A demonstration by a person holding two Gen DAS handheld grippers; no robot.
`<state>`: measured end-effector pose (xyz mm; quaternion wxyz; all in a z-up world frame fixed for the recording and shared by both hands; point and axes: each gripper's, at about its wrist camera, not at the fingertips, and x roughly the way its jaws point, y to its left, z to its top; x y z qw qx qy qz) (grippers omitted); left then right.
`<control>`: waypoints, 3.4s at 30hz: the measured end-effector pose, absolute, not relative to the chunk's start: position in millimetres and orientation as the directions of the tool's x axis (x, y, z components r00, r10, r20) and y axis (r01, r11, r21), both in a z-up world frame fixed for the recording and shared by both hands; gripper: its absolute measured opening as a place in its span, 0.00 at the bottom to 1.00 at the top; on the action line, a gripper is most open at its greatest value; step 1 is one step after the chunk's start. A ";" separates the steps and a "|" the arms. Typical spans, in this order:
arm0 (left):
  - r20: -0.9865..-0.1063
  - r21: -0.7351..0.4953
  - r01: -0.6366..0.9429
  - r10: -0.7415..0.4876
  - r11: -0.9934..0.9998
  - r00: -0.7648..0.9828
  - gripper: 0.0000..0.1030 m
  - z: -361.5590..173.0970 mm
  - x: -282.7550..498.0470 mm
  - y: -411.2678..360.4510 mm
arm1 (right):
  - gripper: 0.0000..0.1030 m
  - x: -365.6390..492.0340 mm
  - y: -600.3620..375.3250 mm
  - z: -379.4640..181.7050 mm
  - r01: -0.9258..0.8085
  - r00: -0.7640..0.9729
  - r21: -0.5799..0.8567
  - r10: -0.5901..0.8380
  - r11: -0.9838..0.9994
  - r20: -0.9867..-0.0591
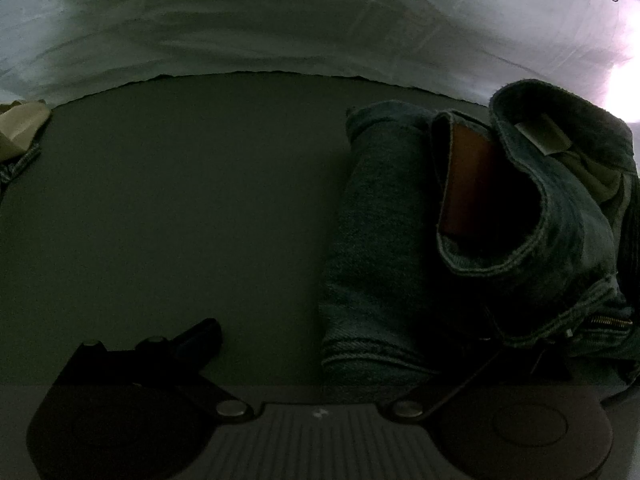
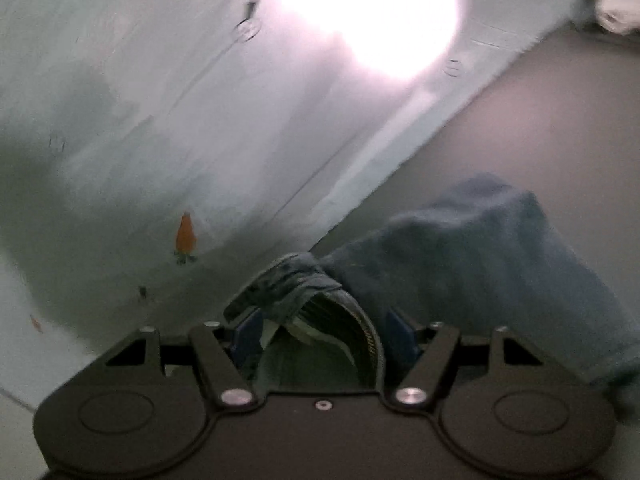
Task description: Fold clothes
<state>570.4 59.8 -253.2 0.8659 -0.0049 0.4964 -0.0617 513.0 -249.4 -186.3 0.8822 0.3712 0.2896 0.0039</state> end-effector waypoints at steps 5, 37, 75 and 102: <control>-0.860 -0.069 0.102 -0.111 0.992 0.498 1.00 -252.9 569.9 58.9 | 0.41 515.5 -245.0 -209.8 0.211 0.791 0.702 0.303 0.680 -0.531; -0.867 -0.063 0.091 -0.100 0.994 0.489 1.00 -252.7 572.3 57.0 | 0.74 513.1 -206.5 -194.0 -0.032 0.772 0.486 0.330 0.874 -0.543; -0.713 -0.328 0.162 -0.356 0.931 0.604 1.00 -178.4 589.7 99.1 | 0.83 451.4 -218.6 -170.1 0.064 0.664 0.288 0.175 0.955 -0.727; -0.666 -0.389 0.217 -0.437 0.895 0.605 0.93 -200.2 621.2 51.7 | 1.00 484.2 -324.1 -247.0 0.297 0.567 0.243 0.034 0.923 -0.823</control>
